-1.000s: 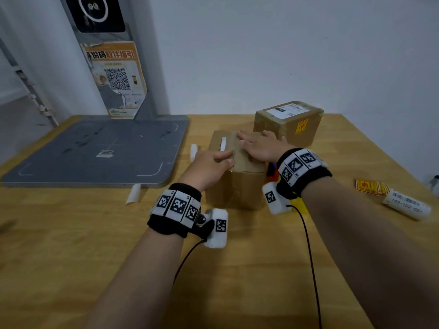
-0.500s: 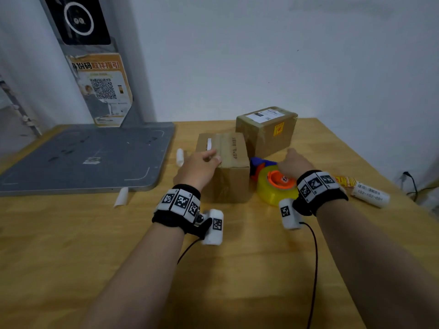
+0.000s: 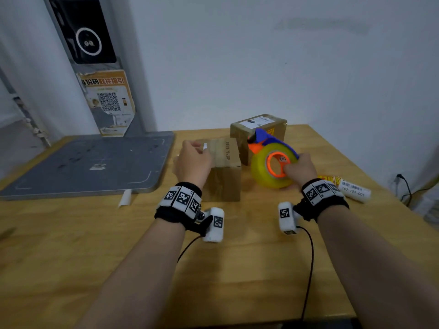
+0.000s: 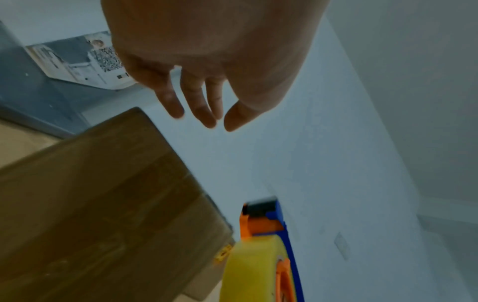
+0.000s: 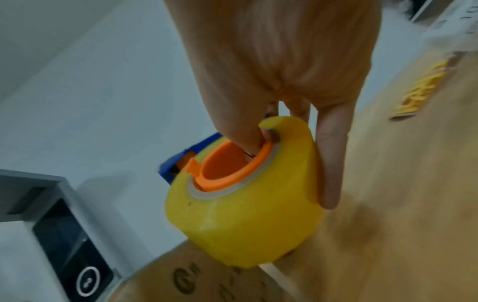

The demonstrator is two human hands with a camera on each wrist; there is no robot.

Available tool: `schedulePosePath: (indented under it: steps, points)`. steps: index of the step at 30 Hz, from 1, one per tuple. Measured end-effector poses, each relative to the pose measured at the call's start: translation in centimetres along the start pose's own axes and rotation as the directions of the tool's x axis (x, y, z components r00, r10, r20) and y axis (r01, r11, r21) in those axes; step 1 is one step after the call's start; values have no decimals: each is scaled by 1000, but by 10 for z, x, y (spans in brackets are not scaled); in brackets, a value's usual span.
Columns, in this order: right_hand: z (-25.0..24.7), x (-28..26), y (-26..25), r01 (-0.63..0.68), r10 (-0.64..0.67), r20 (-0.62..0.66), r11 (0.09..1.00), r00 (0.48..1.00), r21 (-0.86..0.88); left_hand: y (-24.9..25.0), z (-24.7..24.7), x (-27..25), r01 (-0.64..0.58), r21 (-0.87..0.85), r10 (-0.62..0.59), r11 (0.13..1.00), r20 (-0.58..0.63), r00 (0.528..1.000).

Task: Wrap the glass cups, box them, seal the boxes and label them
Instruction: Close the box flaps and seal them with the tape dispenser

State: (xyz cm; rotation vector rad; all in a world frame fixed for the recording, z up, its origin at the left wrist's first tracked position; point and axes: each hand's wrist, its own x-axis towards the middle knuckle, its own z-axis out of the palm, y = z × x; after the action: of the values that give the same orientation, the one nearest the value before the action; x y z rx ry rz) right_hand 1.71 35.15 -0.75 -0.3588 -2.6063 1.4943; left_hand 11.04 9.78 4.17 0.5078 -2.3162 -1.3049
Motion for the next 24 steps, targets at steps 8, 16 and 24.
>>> schedulePosePath:
  steps: [8,16,24]
  points:
    - [-11,-33,-54,433,-408,-150,871,901,231,48,-11,-9,227,-442,-46,868,383,922]
    - [-5,-49,-69,521,-505,-135,801,853,295,59,-35,-14,313,-523,-48,793,458,888]
    - [5,-48,-69,529,-519,-130,775,845,345,50,-40,-9,296,-555,-46,778,419,907]
